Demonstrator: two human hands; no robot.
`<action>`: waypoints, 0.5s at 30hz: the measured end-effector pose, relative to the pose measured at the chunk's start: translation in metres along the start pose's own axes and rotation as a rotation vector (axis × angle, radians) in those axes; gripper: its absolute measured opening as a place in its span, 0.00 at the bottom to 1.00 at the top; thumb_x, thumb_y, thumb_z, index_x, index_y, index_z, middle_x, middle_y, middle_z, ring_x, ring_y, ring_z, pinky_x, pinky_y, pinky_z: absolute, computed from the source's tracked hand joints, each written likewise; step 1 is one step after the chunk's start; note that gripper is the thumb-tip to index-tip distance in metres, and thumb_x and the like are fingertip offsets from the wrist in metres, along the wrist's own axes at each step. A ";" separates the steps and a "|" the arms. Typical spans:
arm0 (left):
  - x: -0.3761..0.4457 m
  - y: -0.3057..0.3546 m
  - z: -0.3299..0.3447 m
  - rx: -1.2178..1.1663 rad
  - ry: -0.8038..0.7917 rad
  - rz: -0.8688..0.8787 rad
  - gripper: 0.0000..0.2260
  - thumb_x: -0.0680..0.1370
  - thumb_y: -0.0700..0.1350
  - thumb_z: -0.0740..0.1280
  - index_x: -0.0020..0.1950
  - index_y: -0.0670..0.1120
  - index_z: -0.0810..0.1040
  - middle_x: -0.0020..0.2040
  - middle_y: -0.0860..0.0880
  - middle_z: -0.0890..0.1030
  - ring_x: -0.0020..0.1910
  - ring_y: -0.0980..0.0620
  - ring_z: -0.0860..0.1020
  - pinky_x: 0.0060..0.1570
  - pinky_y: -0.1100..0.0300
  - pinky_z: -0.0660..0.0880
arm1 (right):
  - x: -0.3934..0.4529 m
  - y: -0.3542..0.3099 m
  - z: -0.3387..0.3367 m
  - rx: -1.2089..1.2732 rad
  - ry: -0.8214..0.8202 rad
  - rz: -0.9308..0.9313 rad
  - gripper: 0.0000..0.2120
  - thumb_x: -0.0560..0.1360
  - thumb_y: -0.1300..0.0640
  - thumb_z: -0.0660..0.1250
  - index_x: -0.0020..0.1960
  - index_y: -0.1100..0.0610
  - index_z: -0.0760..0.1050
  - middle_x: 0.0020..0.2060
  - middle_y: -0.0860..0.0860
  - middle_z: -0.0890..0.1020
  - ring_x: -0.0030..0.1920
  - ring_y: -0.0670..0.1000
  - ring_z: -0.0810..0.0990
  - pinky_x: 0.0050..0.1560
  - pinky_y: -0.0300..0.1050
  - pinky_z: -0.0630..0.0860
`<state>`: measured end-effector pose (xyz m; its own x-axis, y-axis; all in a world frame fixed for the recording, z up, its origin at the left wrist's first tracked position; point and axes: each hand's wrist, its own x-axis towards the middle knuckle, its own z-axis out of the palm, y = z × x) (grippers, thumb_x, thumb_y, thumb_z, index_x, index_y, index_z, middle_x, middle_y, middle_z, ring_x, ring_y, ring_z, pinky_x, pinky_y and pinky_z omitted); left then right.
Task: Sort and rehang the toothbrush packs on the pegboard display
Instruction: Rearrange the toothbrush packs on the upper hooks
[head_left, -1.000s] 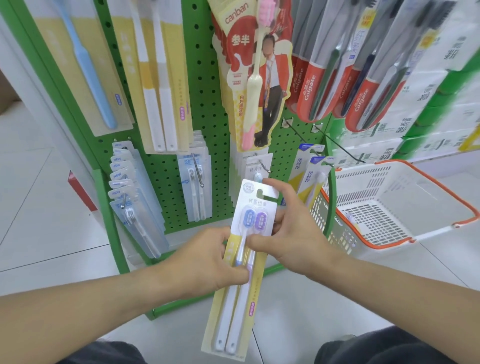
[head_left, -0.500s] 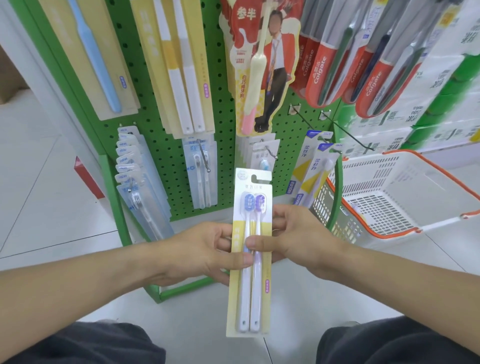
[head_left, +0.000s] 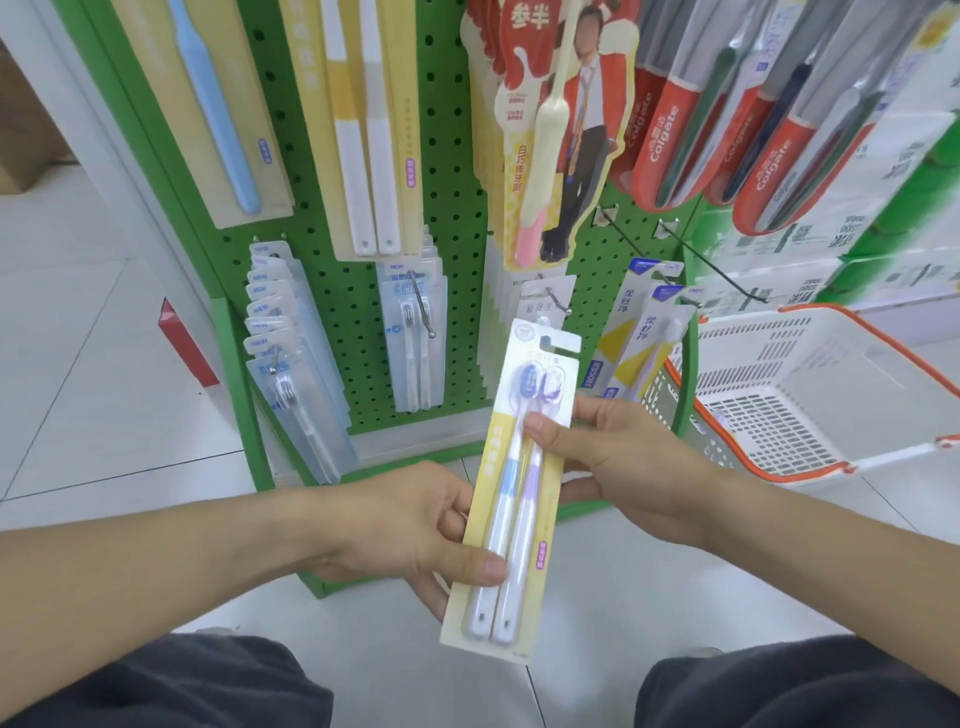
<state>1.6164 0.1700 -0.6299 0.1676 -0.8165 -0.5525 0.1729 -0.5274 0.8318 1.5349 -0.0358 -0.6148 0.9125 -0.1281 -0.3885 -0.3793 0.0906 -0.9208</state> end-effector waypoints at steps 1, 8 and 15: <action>0.000 -0.001 0.000 -0.007 0.004 0.008 0.13 0.78 0.39 0.71 0.63 0.40 0.81 0.56 0.40 0.85 0.56 0.42 0.84 0.50 0.51 0.84 | -0.002 -0.001 -0.002 -0.034 -0.075 0.045 0.12 0.77 0.59 0.72 0.59 0.62 0.81 0.52 0.58 0.87 0.50 0.57 0.87 0.47 0.50 0.84; 0.003 -0.002 0.001 -0.011 -0.045 0.057 0.18 0.76 0.35 0.73 0.65 0.43 0.77 0.58 0.42 0.84 0.54 0.44 0.84 0.54 0.49 0.82 | -0.006 0.002 -0.003 -0.152 -0.166 0.089 0.14 0.75 0.66 0.73 0.61 0.64 0.81 0.52 0.60 0.87 0.55 0.64 0.85 0.49 0.53 0.85; 0.004 -0.005 0.005 -0.039 -0.034 0.131 0.24 0.72 0.30 0.75 0.66 0.42 0.76 0.53 0.40 0.83 0.49 0.37 0.82 0.48 0.47 0.81 | -0.013 0.000 -0.004 -0.267 -0.333 0.126 0.21 0.72 0.69 0.76 0.63 0.60 0.79 0.55 0.59 0.86 0.55 0.61 0.85 0.48 0.49 0.84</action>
<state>1.6110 0.1677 -0.6361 0.1578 -0.8855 -0.4370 0.1893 -0.4072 0.8935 1.5225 -0.0384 -0.6100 0.8397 0.1971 -0.5060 -0.4767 -0.1787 -0.8607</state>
